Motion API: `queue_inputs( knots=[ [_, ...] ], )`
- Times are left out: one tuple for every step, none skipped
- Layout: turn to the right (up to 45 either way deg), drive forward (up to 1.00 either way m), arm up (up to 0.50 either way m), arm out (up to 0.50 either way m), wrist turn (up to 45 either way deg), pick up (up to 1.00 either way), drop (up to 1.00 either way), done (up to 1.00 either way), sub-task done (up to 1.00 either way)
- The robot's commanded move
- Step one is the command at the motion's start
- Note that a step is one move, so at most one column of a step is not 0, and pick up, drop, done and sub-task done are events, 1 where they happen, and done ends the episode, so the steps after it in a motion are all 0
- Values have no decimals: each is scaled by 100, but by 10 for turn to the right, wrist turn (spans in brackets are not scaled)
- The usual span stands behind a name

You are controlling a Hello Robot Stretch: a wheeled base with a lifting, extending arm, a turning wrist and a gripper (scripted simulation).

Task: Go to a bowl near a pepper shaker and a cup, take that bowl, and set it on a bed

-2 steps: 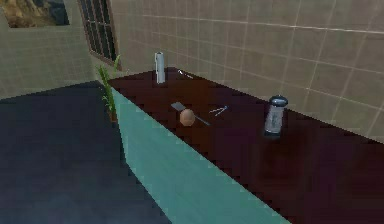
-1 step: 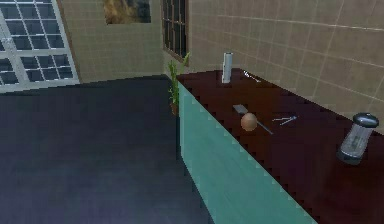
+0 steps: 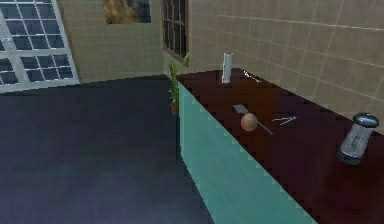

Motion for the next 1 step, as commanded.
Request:
queue_inputs(
  knots=[
    [0, 0, 38, 0, 0, 0, 0, 0, 0]
  ],
)
